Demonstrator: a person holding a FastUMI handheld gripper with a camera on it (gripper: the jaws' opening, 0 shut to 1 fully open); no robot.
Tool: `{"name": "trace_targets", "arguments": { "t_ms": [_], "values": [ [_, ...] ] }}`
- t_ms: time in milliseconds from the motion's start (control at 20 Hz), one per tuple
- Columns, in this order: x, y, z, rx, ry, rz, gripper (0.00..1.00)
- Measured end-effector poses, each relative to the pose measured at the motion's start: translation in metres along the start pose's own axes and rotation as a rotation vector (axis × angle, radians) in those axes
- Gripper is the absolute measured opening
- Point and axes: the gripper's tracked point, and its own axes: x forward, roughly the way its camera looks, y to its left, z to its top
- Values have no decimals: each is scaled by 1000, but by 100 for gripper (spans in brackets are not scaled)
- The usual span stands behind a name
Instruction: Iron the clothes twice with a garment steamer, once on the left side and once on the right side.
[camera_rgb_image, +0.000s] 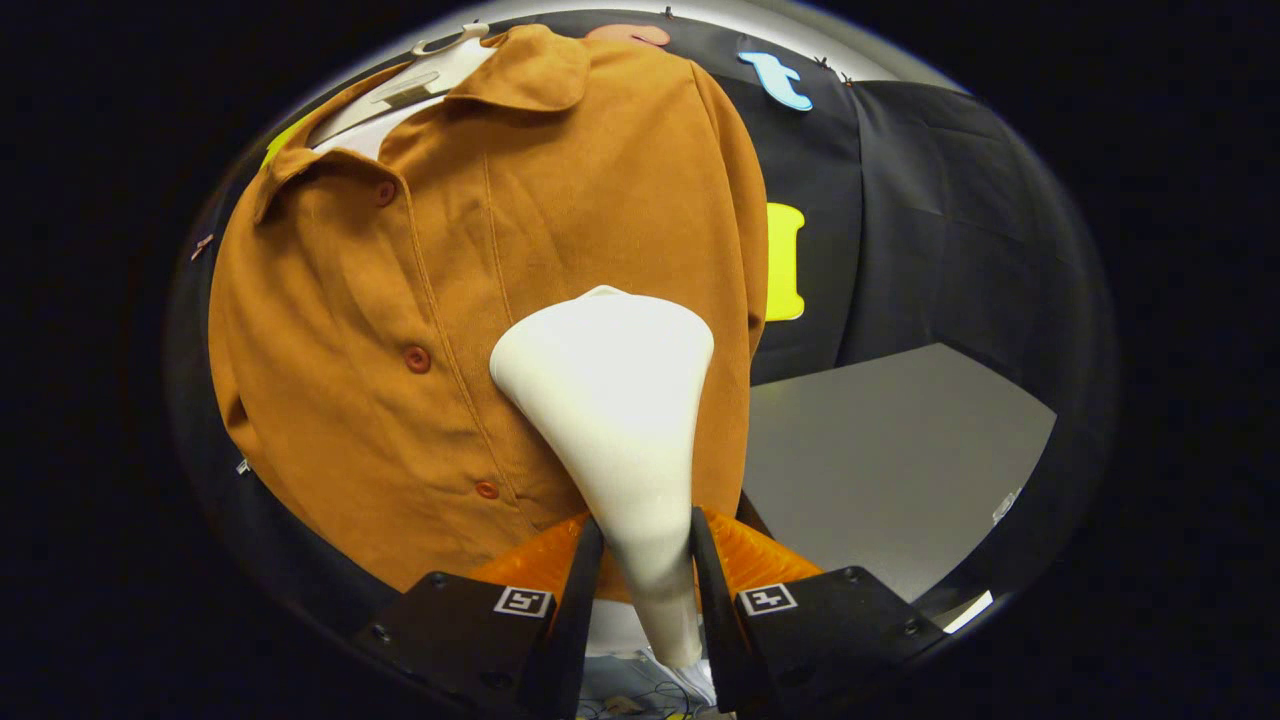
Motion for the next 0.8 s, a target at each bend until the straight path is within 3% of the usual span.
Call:
{"name": "trace_targets", "arguments": {
  "t_ms": [800],
  "values": [
    [25, -25, -109, 45, 286, -43, 53]
  ]
}}
